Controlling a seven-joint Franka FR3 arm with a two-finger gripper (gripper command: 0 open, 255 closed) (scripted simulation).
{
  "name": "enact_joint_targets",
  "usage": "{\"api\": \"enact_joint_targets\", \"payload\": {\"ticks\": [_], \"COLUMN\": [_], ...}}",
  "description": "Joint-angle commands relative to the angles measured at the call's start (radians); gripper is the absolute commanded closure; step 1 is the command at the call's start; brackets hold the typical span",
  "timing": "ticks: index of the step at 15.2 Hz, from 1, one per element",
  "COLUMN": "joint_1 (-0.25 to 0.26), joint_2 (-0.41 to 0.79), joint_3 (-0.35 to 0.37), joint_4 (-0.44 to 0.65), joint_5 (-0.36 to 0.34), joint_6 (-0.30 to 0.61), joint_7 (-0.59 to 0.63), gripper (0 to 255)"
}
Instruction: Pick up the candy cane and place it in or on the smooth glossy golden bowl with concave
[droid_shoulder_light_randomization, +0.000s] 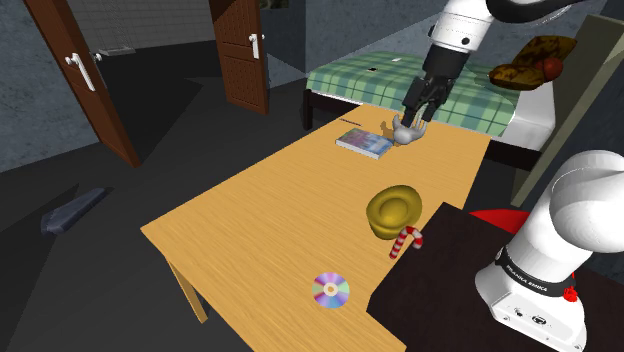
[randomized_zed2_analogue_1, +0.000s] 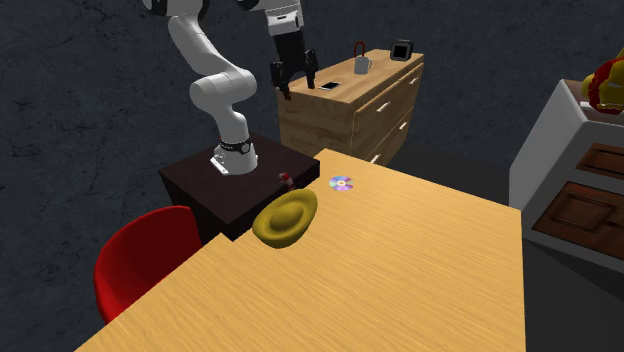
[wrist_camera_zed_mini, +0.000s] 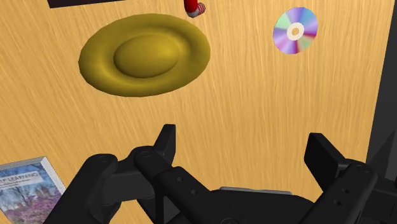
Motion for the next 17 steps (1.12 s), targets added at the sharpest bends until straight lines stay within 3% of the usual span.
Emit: {"api": "enact_joint_targets", "payload": {"ticks": [1,10,17], "joint_1": [0.002,0.014,0.041], "joint_2": [0.007,0.095,0.273], "joint_3": [-0.002,-0.013,-0.032], "joint_4": [-0.055,-0.289,-0.42], "joint_5": [0.004,0.029,0.069], "joint_6": [0.046,0.286,0.533], "joint_7": [-0.009,-0.059,-0.117], "gripper": [0,0,0]}}
